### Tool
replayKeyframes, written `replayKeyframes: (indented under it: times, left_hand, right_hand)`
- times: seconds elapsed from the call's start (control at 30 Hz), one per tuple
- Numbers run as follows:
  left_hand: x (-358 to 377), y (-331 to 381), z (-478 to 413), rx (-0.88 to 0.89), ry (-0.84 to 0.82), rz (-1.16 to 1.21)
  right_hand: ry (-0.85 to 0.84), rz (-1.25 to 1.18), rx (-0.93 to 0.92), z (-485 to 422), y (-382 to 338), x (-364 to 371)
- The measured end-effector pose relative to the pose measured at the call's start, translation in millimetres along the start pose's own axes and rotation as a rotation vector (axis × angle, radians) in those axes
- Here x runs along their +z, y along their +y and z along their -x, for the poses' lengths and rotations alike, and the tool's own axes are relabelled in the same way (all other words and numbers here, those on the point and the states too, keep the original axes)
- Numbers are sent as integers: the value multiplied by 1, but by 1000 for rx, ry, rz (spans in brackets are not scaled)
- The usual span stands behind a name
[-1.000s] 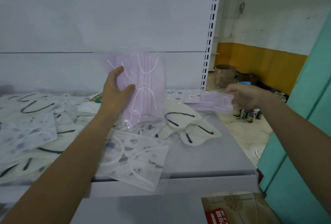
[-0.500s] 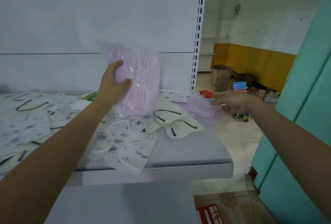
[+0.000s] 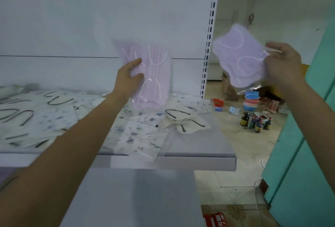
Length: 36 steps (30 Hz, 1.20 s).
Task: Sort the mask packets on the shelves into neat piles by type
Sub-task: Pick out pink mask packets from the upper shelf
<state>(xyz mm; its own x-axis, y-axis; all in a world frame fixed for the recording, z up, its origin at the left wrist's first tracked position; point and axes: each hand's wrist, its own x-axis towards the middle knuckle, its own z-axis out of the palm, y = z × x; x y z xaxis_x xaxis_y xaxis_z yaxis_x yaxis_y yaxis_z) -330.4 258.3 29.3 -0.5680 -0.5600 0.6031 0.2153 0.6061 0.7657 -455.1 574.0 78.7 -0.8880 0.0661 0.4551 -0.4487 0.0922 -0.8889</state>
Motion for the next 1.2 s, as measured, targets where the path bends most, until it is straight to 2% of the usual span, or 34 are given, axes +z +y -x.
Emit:
replayKeyframes:
  times: [0.07,0.2,0.33,0.57,0.7,0.8,0.97,1.07,1.2]
  left_hand:
    - [-6,3,9,-47,19,39]
    - [-28,15,33,-83,60,153]
    - [-65,25,68,-202,95,431]
    - [-190,6,154,-167,167,246]
    - [-279,-22,230,-209,149,200]
    - [-338,-48,288,-391,149,329]
    - [-409,-98,378,-683,128,487]
    - [-432,-130,415,-774,161,436]
    - [-455,-174,426,-833,238,542]
  right_hand:
    - [-44,-112,9,26,-11,20]
    - [-250,-245,80,99,-20,83]
    - [-374,-274,65,178,-33,136]
    - [-538,-124,-72,311,-58,173]
    - [-853,-266,127,399,-66,202]
    - [-1042,-206,82,478,-62,236]
    - [-1295,-119,132,597,-35,280]
    - [-1353,-29,263,640,-11,295]
    - [-1354,-105,608,664,16,317]
